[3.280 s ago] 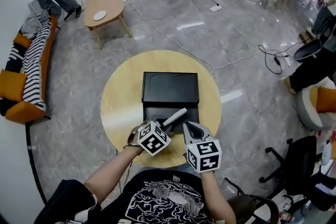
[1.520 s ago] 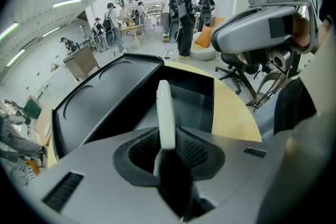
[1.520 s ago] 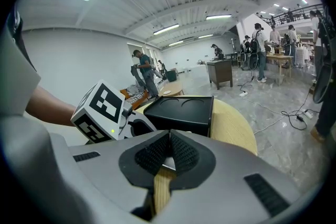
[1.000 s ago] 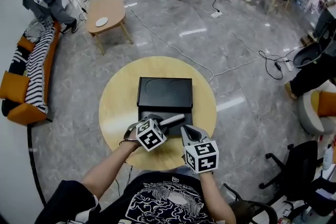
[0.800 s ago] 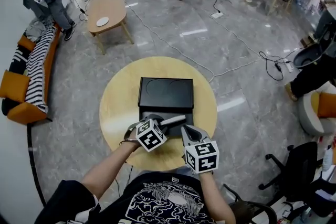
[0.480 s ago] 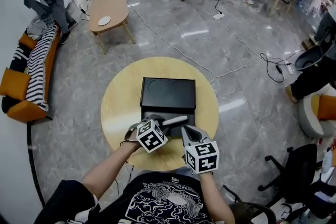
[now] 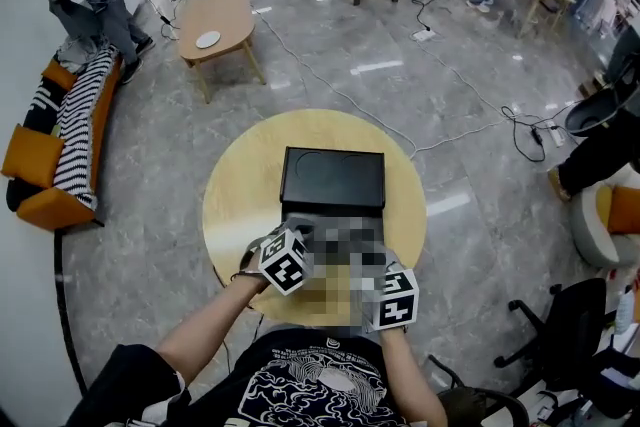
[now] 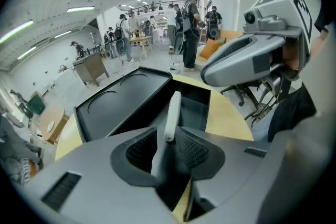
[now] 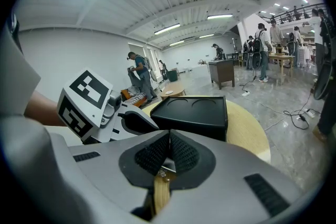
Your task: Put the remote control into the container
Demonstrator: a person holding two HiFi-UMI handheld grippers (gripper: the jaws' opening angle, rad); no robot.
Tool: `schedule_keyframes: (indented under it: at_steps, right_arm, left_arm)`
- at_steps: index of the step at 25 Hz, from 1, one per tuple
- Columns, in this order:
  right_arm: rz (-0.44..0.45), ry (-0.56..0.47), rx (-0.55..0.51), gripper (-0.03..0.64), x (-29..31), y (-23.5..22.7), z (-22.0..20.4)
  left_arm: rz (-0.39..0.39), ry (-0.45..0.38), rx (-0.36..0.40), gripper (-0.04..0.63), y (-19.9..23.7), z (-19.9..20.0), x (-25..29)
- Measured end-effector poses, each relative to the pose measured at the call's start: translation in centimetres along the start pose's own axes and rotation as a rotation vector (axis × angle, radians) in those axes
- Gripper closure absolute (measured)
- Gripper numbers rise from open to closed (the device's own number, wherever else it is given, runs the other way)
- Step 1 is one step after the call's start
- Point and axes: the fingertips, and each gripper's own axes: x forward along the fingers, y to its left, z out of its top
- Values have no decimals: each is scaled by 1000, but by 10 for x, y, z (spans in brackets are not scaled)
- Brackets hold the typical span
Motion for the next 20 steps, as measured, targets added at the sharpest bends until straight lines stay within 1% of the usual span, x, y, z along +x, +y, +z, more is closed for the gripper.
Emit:
schedule_keyframes:
  at_steps: [4, 7, 11, 20]
  right_arm:
    - [-13, 3, 20, 594, 3, 8, -1]
    - [-14, -3, 36, 594, 6, 17, 2]
    - [-27, -20, 42, 594, 8, 29, 5]
    - [-78, -57, 44, 594, 8, 56, 12]
  left_arm:
    - [24, -70, -12, 495, 4, 6, -16]
    - [34, -111, -49, 495, 9, 7, -29]
    - [27, -150, -66, 495, 8, 6, -44]
    - [-19, -250, -88, 497, 1, 8, -76]
